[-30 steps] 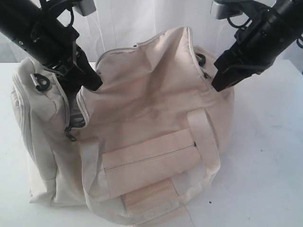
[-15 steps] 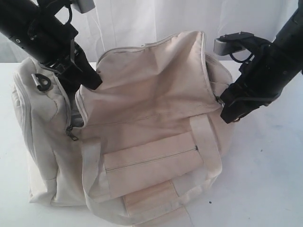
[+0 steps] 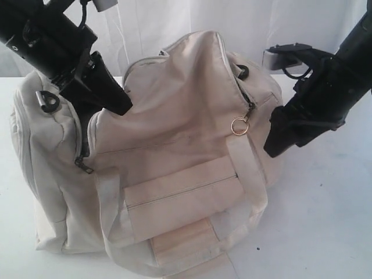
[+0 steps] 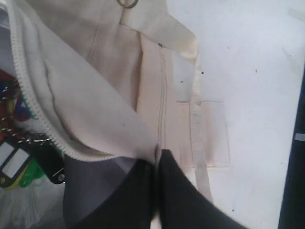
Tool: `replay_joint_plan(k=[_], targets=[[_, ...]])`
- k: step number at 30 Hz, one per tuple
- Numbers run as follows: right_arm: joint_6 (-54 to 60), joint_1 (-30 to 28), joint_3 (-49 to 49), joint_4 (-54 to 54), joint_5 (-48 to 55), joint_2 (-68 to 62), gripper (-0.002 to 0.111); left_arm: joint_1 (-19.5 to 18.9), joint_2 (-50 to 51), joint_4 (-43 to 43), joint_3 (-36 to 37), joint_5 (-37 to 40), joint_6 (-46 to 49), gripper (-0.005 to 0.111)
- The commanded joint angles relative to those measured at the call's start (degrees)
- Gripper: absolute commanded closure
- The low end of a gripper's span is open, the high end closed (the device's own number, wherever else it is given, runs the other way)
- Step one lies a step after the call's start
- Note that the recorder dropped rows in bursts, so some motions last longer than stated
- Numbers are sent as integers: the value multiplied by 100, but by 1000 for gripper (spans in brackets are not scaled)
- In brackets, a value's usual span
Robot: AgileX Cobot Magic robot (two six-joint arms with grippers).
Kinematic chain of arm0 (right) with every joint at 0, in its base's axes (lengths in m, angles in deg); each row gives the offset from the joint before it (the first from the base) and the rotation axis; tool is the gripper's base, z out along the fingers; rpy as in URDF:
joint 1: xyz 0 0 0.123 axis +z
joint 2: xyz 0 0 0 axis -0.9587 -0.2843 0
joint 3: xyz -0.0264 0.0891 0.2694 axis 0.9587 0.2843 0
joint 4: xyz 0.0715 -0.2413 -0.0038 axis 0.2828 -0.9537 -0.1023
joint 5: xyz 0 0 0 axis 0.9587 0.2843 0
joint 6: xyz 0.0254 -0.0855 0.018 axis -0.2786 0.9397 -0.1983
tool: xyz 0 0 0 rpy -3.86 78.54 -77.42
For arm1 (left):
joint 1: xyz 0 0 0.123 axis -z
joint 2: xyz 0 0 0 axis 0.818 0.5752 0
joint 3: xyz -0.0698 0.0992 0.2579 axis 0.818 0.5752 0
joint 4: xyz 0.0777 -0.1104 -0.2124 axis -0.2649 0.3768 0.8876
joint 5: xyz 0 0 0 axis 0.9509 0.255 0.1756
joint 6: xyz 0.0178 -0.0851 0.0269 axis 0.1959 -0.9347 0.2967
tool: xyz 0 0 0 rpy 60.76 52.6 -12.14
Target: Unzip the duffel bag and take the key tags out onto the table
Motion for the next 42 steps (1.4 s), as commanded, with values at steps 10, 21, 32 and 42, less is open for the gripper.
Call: replay_joint_plan(k=[10,21,32,42], targets=[[-744,-59,-518,408,-2640,714,65,31,-88,655,-24,902,654,107],[1342,13,-518,2768,-2402,689,65,31,-88,868,739,902,853,107],[1636,13,-626,2718,-3204,80,43,31,-88,858,1072,902,800,107],[2497,423,-1918,2861,-2766,-1433,43,31,-88,858,1072,902,843,107]])
